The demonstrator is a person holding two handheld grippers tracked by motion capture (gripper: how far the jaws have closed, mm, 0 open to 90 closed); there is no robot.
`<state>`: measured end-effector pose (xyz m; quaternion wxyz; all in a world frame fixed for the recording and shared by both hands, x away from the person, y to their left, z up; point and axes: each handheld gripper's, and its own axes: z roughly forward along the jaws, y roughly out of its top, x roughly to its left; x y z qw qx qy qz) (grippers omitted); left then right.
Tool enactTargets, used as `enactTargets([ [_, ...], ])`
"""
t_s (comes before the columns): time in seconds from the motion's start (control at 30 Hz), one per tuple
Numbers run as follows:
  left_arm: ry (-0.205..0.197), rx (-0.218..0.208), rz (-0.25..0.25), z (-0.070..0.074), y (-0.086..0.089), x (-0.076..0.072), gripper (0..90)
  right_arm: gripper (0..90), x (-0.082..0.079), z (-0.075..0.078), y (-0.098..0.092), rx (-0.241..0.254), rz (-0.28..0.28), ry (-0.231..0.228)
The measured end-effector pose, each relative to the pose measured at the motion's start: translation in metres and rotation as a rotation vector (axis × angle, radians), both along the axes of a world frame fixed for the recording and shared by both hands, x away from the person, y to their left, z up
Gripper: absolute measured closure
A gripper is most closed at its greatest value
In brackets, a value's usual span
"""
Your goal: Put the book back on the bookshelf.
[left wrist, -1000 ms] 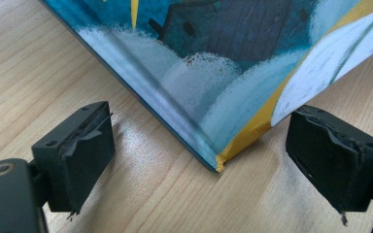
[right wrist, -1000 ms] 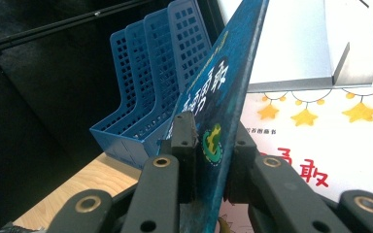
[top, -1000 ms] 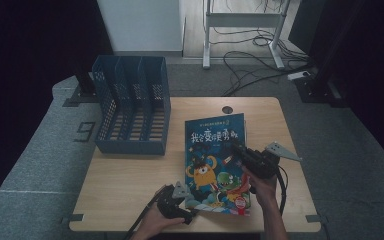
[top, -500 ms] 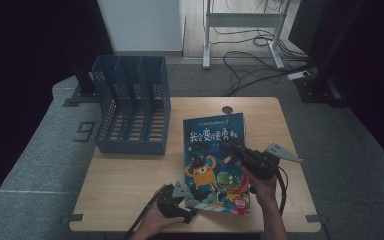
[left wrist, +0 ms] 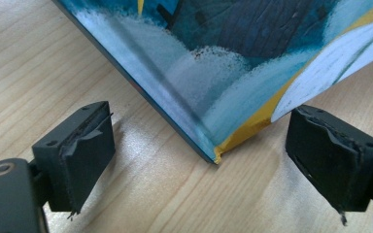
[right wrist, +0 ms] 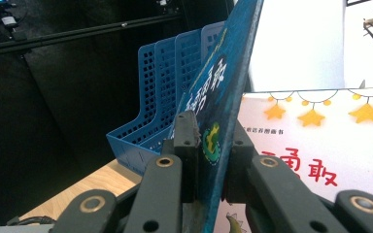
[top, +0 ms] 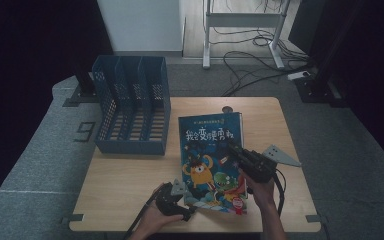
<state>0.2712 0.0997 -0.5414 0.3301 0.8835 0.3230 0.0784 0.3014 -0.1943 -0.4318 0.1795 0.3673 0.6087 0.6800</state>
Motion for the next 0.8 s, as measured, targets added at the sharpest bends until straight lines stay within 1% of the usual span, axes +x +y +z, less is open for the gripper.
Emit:
enactTargets([
  [0.13, 0.0, -0.001, 0.009, 0.0, 0.001, 0.002, 10.4, 79.8, -0.003, 0.002, 0.002, -0.008, -0.003, -0.016],
  [0.33, -0.008, 0.002, 0.03, 0.0, 0.003, 0.006, 10.4, 80.0, -0.008, 0.007, 0.005, -0.03, 0.019, -0.057],
  [0.47, -0.012, 0.006, 0.048, -0.001, 0.006, 0.009, 10.4, 80.0, -0.008, 0.008, 0.005, -0.045, 0.02, -0.055],
  [0.57, -0.014, 0.007, 0.051, -0.001, 0.006, 0.01, 10.5, 80.0, -0.008, 0.007, 0.004, -0.051, 0.025, -0.052],
  [0.7, -0.013, 0.007, 0.051, -0.001, 0.006, 0.01, 10.4, 80.0, -0.009, 0.009, 0.005, -0.059, 0.026, -0.065],
  [0.8, -0.013, 0.011, 0.052, -0.001, 0.006, 0.011, 10.4, 80.0, -0.012, 0.01, 0.007, -0.072, 0.033, -0.084],
])
